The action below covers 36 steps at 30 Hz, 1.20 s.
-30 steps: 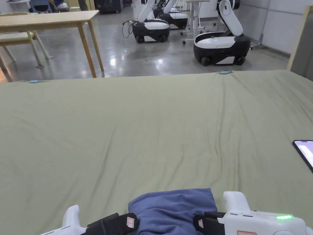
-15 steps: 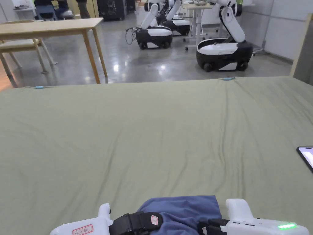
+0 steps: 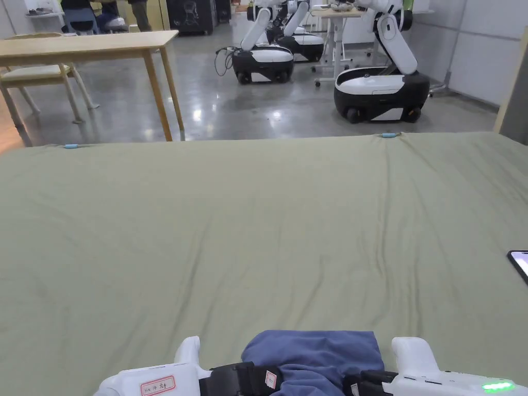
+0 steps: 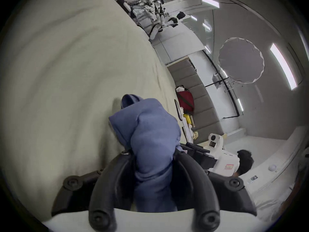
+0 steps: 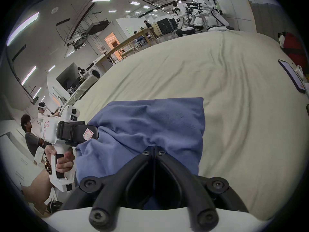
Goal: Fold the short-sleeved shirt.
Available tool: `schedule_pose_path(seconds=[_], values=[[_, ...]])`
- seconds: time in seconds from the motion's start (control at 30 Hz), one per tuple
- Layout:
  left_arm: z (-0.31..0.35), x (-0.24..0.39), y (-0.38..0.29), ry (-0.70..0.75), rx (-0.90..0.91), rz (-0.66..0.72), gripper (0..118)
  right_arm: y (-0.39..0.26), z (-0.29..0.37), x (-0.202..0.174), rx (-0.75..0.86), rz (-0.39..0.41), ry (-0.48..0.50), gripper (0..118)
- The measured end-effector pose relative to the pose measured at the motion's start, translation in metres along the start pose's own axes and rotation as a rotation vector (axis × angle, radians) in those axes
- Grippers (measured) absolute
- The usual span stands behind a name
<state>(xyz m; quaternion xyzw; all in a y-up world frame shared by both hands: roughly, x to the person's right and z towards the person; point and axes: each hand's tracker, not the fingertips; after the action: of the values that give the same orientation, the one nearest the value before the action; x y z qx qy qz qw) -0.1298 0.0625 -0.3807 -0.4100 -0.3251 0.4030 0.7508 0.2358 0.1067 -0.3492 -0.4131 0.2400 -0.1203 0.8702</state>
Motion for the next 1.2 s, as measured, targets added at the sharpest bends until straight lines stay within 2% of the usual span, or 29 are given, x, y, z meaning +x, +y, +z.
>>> schedule_pose_path(seconds=[0.07,0.17,0.27,0.4,0.57,0.73,0.83,0.9,0.93,0.97,1.0,1.03,1.1,1.2], values=[[0.008,0.0,0.004,0.005,-0.006,-0.02,33,0.001,0.002,-0.005,0.006,0.009,0.003,3],[0.033,-0.01,0.016,0.011,0.019,-0.05,32,0.003,0.007,-0.016,0.011,-0.009,0.093,3],[0.075,-0.029,0.036,0.008,0.017,-0.06,32,0.002,0.013,-0.036,0.016,0.01,0.093,3],[0.168,-0.052,0.073,0.089,0.027,-0.157,32,-0.006,0.021,-0.058,0.008,0.043,0.12,3],[0.293,-0.075,0.115,0.266,0.069,-0.223,32,-0.018,0.025,-0.074,-0.004,0.011,0.133,3],[0.402,-0.108,0.135,0.464,0.129,-0.159,32,-0.025,0.028,-0.075,-0.034,-0.011,0.103,3],[0.423,-0.124,0.127,0.505,0.161,-0.04,32,-0.025,0.03,-0.073,-0.041,-0.002,0.072,3],[0.418,-0.127,0.12,0.533,0.154,-0.032,35,-0.022,0.03,-0.07,-0.043,-0.008,0.064,3],[0.411,-0.124,0.117,0.539,0.158,-0.031,51,-0.021,0.03,-0.069,-0.044,-0.011,0.061,3],[0.407,-0.121,0.116,0.544,0.169,-0.022,89,-0.019,0.03,-0.069,-0.044,-0.012,0.057,3],[0.403,-0.115,0.114,0.571,0.179,-0.023,112,-0.018,0.032,-0.07,-0.04,-0.011,0.054,3],[0.403,-0.109,0.114,0.586,0.172,-0.039,118,-0.017,0.034,-0.07,-0.032,-0.008,0.056,3],[0.416,-0.094,0.118,0.528,0.218,-0.071,118,-0.015,0.038,-0.072,-0.022,-0.004,0.073,3],[0.434,-0.054,0.12,0.605,0.289,-0.121,116,-0.017,0.044,-0.074,-0.01,0.013,0.108,3]])
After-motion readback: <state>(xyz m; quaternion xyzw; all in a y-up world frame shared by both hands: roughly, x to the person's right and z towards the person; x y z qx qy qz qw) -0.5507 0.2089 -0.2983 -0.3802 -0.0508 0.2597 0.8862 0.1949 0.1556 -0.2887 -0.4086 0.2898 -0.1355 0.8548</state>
